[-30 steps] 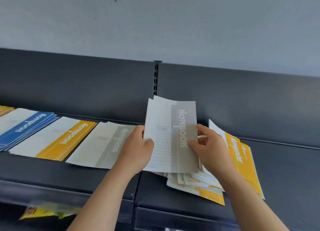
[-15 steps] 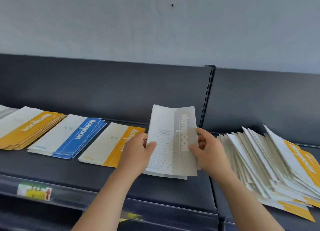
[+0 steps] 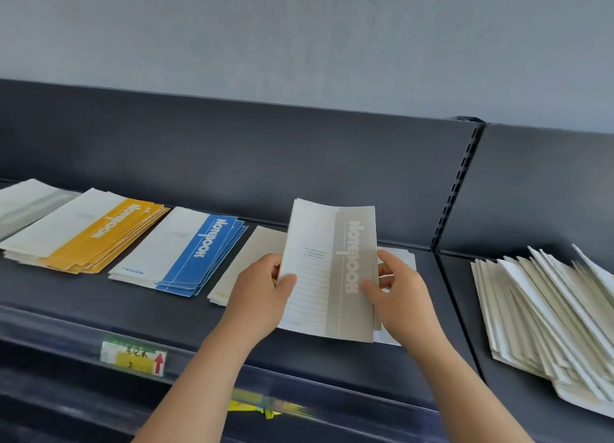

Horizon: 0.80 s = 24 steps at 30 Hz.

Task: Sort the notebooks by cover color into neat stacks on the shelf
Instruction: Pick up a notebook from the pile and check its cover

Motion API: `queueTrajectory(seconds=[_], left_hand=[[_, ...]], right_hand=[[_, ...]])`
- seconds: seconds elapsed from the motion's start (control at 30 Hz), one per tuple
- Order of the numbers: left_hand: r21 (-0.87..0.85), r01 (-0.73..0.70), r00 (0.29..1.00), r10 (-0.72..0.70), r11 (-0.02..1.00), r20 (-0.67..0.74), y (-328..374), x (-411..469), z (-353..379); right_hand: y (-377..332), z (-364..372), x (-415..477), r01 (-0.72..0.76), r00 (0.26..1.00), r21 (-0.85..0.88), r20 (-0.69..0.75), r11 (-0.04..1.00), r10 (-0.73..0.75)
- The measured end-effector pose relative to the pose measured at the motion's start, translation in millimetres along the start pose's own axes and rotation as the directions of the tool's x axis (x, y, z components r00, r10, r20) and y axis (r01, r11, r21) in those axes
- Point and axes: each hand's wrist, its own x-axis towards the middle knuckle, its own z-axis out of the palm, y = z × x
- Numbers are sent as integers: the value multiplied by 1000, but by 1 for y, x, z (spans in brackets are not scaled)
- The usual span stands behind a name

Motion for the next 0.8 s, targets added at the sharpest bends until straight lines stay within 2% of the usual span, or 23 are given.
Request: queueTrajectory(seconds=[0.23,0.47,0.8], left_hand=[[-21,94,989,-96,995,-108,-42,-8,-46],[-39,86,972,-93,996,-218,-101,-5,-117],[20,97,980,-92,995,-174,-211,14,-266]], right_hand=[[-26,59,9,100,991,-2,93,995,-99],[-78,141,19,145,976,-16,168,989,-141],[-175,299,21,155,976,2,157,988,-153]])
